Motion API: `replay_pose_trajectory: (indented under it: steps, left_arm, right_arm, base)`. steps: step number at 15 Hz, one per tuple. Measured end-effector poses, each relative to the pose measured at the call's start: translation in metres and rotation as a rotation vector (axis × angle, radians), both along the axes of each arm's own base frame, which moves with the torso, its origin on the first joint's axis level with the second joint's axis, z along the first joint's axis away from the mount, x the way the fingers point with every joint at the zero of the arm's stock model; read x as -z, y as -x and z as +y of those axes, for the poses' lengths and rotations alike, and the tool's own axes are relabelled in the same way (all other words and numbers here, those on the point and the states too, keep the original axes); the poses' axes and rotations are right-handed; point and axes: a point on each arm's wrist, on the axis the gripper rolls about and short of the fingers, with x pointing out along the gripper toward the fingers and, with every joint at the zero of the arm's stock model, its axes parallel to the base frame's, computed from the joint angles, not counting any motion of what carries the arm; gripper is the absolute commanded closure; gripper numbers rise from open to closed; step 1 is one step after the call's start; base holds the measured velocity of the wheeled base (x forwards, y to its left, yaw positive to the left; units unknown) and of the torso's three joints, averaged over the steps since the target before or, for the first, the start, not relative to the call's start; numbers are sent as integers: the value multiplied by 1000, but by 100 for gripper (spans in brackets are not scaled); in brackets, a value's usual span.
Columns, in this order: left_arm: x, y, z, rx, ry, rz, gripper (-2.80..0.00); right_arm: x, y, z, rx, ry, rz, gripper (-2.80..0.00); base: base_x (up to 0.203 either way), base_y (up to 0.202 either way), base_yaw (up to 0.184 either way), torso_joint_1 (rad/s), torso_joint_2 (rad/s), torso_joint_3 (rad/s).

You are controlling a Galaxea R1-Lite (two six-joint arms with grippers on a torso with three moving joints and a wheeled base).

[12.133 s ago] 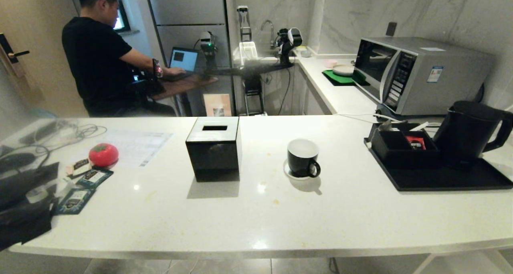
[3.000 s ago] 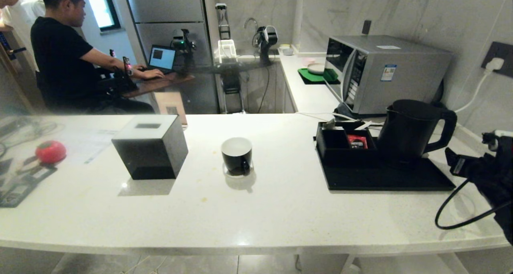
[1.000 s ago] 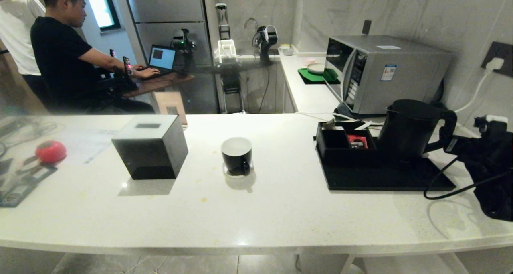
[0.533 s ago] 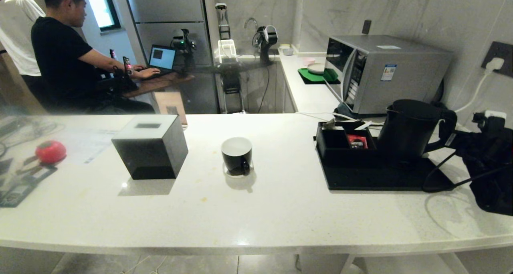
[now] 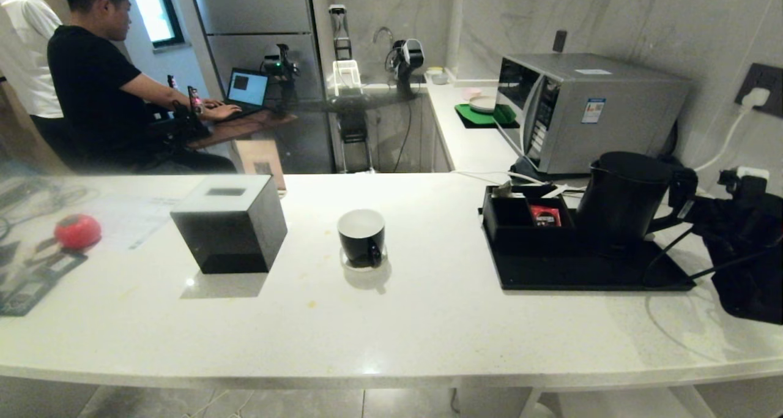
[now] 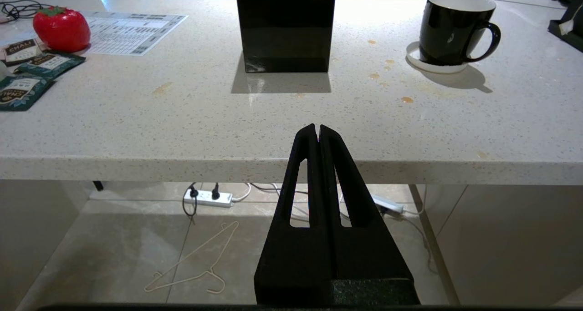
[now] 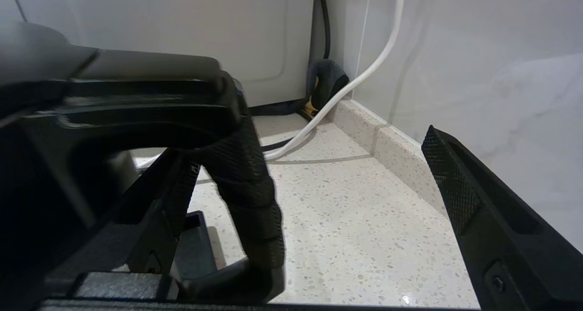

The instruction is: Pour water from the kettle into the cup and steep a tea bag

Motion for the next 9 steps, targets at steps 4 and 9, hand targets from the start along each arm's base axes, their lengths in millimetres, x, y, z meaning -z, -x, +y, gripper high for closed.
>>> replay_pose_trajectory:
  steps: [4, 9]
  left_arm:
    - [0, 0, 0, 0, 0, -1, 0]
    - [0, 0, 0, 0, 0, 0, 0]
  right_arm:
    - [3, -1, -1, 1, -1, 4, 0]
    - [3, -2, -2, 0, 0, 4, 0]
  base:
    - [0, 0, 0, 0, 0, 0]
    - [0, 0, 0, 0, 0, 0]
